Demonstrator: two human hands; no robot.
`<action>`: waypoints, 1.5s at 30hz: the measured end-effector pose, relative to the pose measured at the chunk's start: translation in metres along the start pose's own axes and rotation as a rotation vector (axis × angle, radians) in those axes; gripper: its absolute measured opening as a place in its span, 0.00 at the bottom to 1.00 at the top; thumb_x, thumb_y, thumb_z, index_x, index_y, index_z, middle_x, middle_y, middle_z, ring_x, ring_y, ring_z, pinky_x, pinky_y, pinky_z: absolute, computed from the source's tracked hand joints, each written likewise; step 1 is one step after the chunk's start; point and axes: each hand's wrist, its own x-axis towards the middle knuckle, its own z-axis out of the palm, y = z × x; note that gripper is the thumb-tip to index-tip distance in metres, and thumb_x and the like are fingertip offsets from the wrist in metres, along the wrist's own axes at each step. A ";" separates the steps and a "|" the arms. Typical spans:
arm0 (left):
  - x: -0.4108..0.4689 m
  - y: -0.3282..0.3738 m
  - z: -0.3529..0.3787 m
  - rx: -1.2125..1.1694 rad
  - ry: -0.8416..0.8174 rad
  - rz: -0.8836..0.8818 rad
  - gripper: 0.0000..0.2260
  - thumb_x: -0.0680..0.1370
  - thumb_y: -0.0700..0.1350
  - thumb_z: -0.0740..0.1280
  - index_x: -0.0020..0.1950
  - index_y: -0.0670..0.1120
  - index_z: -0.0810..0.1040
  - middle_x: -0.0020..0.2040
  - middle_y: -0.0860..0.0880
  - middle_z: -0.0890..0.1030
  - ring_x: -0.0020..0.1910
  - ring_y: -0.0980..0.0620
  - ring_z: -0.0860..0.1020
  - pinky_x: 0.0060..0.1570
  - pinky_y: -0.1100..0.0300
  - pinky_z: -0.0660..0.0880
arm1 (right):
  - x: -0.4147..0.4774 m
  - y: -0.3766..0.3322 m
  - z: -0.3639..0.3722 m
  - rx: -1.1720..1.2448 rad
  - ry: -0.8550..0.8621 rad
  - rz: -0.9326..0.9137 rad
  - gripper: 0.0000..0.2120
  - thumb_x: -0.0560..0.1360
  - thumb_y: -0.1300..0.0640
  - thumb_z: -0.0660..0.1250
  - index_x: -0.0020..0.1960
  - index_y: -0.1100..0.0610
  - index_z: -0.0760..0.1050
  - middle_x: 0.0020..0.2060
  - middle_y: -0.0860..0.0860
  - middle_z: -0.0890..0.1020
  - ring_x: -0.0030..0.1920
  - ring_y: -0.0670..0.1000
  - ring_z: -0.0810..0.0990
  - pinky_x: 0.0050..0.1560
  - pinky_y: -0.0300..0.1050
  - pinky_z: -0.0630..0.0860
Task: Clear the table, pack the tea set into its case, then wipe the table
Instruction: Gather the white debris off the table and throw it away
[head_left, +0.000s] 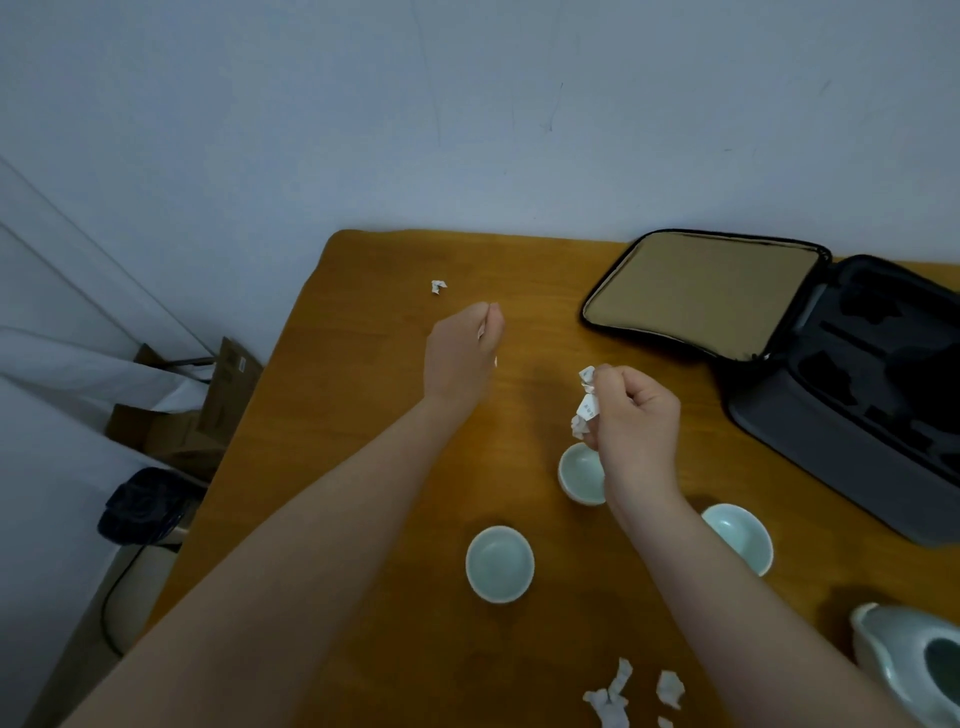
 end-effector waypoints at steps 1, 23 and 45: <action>-0.006 0.003 -0.004 -0.064 0.014 -0.032 0.20 0.82 0.43 0.57 0.30 0.49 0.58 0.26 0.53 0.61 0.26 0.56 0.58 0.27 0.62 0.55 | -0.005 -0.003 0.001 0.003 0.007 0.012 0.17 0.77 0.62 0.61 0.29 0.58 0.67 0.25 0.51 0.67 0.30 0.52 0.67 0.28 0.42 0.66; -0.159 0.126 -0.058 -0.820 0.032 -0.845 0.13 0.79 0.48 0.59 0.35 0.48 0.68 0.32 0.48 0.66 0.30 0.54 0.63 0.28 0.60 0.61 | -0.115 -0.049 -0.078 0.286 0.147 0.274 0.12 0.79 0.58 0.60 0.37 0.56 0.71 0.26 0.50 0.64 0.25 0.45 0.62 0.26 0.39 0.62; -0.362 0.297 0.037 -1.122 0.160 -1.199 0.11 0.78 0.47 0.61 0.36 0.48 0.69 0.30 0.51 0.65 0.26 0.56 0.62 0.21 0.64 0.59 | -0.205 -0.030 -0.342 0.368 0.035 0.379 0.16 0.79 0.58 0.59 0.32 0.54 0.64 0.25 0.50 0.62 0.24 0.46 0.58 0.25 0.40 0.57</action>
